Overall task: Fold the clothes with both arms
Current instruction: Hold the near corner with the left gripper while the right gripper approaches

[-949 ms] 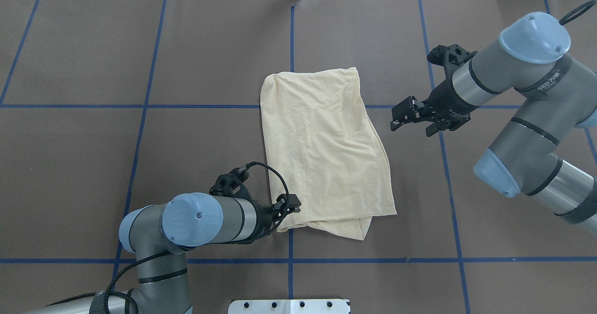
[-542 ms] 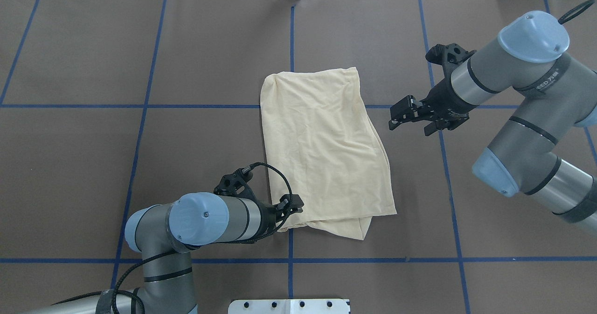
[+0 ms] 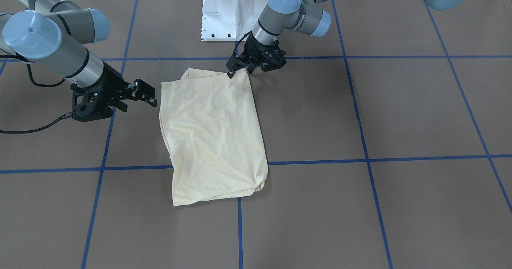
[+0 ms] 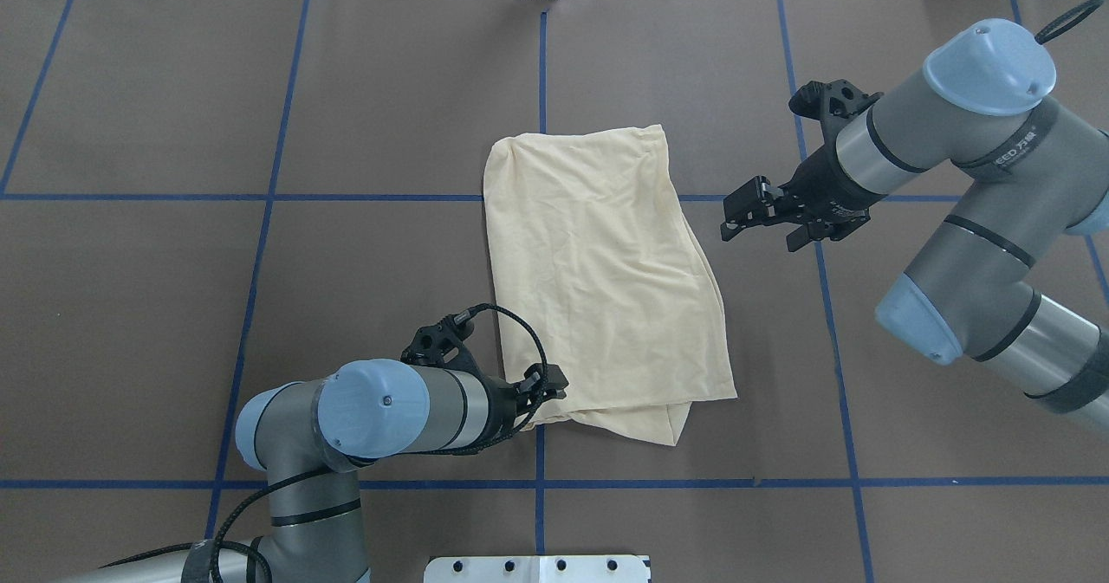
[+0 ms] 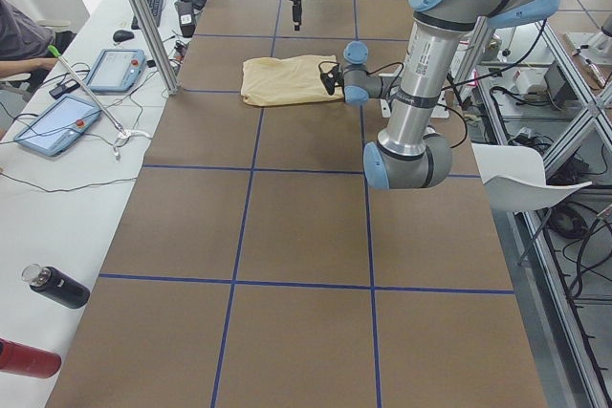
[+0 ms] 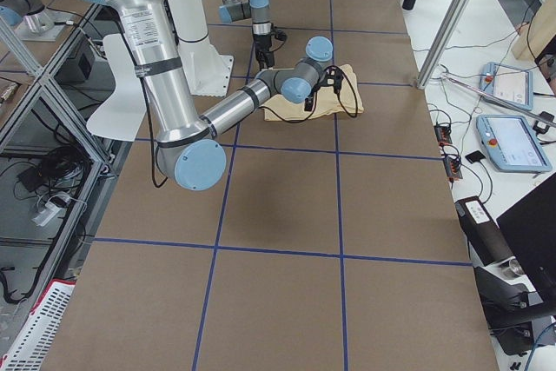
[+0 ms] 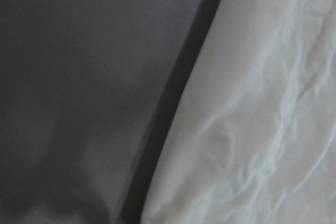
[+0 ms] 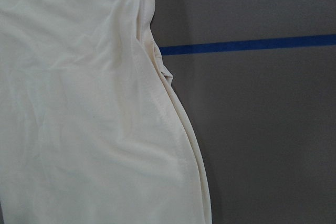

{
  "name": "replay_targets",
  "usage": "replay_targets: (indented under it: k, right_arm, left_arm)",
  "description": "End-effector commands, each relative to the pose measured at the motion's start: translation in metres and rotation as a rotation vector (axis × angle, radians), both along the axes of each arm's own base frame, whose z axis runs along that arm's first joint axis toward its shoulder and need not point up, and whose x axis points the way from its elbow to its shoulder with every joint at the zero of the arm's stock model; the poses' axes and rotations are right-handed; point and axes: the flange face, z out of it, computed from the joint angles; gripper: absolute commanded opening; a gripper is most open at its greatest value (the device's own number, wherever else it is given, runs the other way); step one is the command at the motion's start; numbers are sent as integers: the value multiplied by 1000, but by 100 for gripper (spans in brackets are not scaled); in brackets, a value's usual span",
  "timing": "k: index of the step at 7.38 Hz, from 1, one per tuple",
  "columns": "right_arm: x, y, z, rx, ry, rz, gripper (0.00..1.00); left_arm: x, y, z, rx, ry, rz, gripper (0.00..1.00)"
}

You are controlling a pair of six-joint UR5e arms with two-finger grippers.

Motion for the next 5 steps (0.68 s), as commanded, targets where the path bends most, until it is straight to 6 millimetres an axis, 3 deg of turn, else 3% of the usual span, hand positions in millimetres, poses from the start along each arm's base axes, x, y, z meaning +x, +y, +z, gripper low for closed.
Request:
replay_targets:
  k: [1,3,5]
  right_arm:
    - [-1,-1,-1,0,0,0,100]
    - [-1,-1,-2,2,-2,0,100]
    - [0,0,-2,3,-3,0,100]
  left_arm:
    - [1,1,-2,4,1,7,86]
    - [2,1,-1,4,-1,7,59]
    - [2,1,1,2,-16,8,10]
